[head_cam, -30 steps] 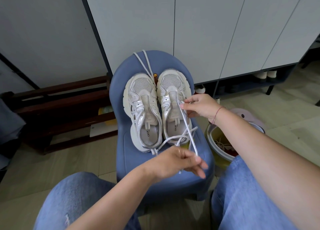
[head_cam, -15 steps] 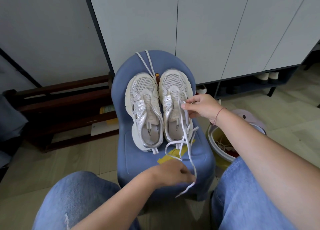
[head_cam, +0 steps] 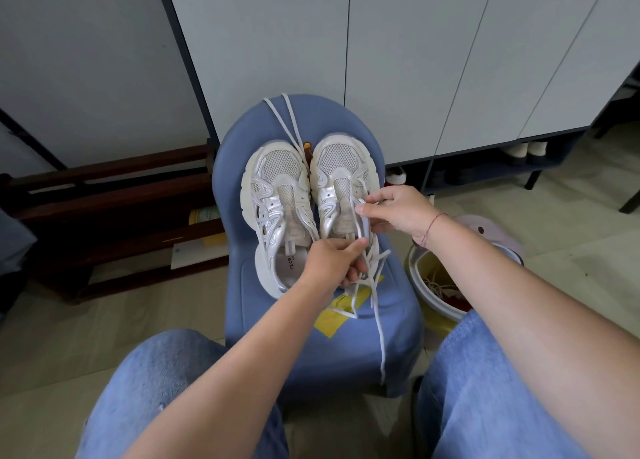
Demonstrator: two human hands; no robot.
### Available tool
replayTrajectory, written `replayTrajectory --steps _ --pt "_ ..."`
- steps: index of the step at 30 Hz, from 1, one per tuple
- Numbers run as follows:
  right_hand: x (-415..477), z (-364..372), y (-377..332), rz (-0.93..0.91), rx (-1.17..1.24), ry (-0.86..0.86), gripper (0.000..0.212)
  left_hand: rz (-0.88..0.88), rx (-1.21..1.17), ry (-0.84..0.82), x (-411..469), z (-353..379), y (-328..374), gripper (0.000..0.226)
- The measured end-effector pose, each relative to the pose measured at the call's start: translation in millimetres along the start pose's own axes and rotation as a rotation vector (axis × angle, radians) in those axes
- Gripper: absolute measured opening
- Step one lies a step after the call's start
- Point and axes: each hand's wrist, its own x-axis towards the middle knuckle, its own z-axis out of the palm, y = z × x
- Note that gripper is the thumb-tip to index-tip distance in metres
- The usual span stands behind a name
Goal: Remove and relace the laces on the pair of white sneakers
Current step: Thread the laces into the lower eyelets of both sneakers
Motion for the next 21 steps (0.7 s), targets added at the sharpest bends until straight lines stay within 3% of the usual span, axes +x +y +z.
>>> replayTrajectory --steps 4,7,17,19,21 --pt "2 -1 2 0.003 -0.012 -0.009 0.018 -0.004 -0.119 0.029 2 3 -1 0.016" --pt "4 -1 3 0.006 -0.011 -0.003 0.022 0.014 -0.066 -0.044 -2 0 2 0.015" --pt "5 -2 3 0.012 -0.009 -0.017 0.023 -0.142 0.442 -0.669 -34 -20 -20 0.016" --pt "4 -1 3 0.008 -0.001 -0.018 0.021 -0.148 0.474 -0.681 -39 -22 -24 0.017" --pt "3 -1 2 0.007 -0.002 -0.014 0.02 -0.122 0.452 -0.584 -39 -26 -24 0.014"
